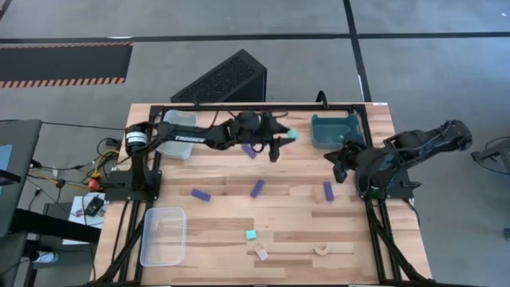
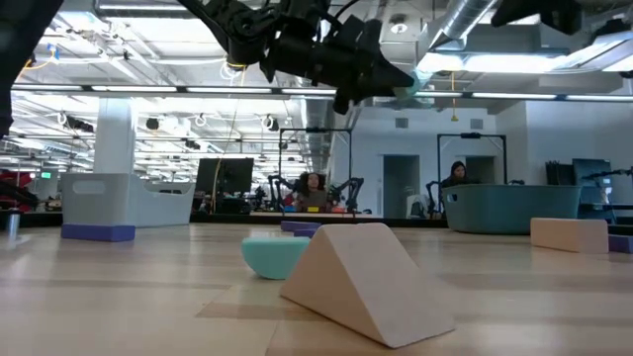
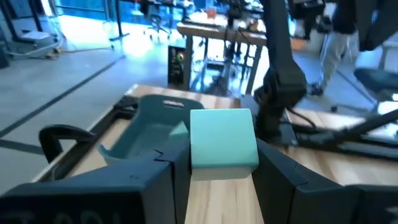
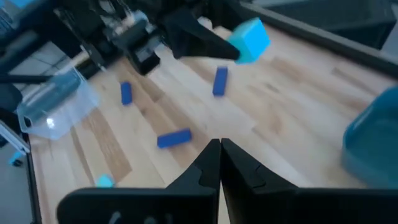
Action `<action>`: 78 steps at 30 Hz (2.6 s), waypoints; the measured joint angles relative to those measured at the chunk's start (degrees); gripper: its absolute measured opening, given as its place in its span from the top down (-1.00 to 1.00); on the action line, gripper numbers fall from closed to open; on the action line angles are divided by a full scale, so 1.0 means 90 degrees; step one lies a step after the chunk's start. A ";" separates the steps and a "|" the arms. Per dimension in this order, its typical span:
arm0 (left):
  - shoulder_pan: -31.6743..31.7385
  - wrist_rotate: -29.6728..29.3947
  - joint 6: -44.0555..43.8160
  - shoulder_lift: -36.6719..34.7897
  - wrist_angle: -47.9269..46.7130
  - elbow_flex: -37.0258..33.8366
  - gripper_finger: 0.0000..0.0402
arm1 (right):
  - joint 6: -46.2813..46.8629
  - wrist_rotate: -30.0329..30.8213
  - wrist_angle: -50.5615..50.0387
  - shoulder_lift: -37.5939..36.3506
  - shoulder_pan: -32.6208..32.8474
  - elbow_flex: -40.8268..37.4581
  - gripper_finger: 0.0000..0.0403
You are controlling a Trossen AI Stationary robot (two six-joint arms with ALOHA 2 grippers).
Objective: Sort & place blocks by color
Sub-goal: Put the light blue block into the dark green bin
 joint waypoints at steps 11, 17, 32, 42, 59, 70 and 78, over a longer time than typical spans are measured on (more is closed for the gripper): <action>0.0441 0.0098 -0.0009 0.0010 0.0138 0.0097 0.44 | -0.1137 -0.0347 0.0469 -0.0449 -0.1536 0.0000 0.85; 0.0943 0.0603 0.0524 0.0032 -0.0073 0.0671 0.44 | -0.0946 -0.0823 0.0901 -0.0436 -0.2390 0.0000 0.85; 0.1156 0.2291 0.0443 0.3063 -0.1755 0.5074 0.44 | -0.0705 -0.0689 0.1390 -0.0431 -0.2888 -0.0002 0.85; 0.1314 0.2233 -0.0150 0.3915 -0.2014 0.5771 0.44 | -0.0422 -0.0018 0.1438 -0.0213 -0.3057 0.0002 0.85; 0.0745 0.0976 -0.0453 0.4413 -0.1310 0.5769 0.43 | -0.0302 -0.0890 0.1718 -0.0187 -0.3554 0.0002 0.85; 0.0574 0.0562 -0.0076 0.4403 -0.1345 0.5769 0.21 | -0.0333 -0.0899 0.1501 -0.0187 -0.3381 0.0002 0.85; 0.0517 0.0596 -0.0254 0.4398 -0.1418 0.5790 -0.11 | -0.0638 -0.1053 0.1481 -0.0189 -0.3381 0.0002 0.85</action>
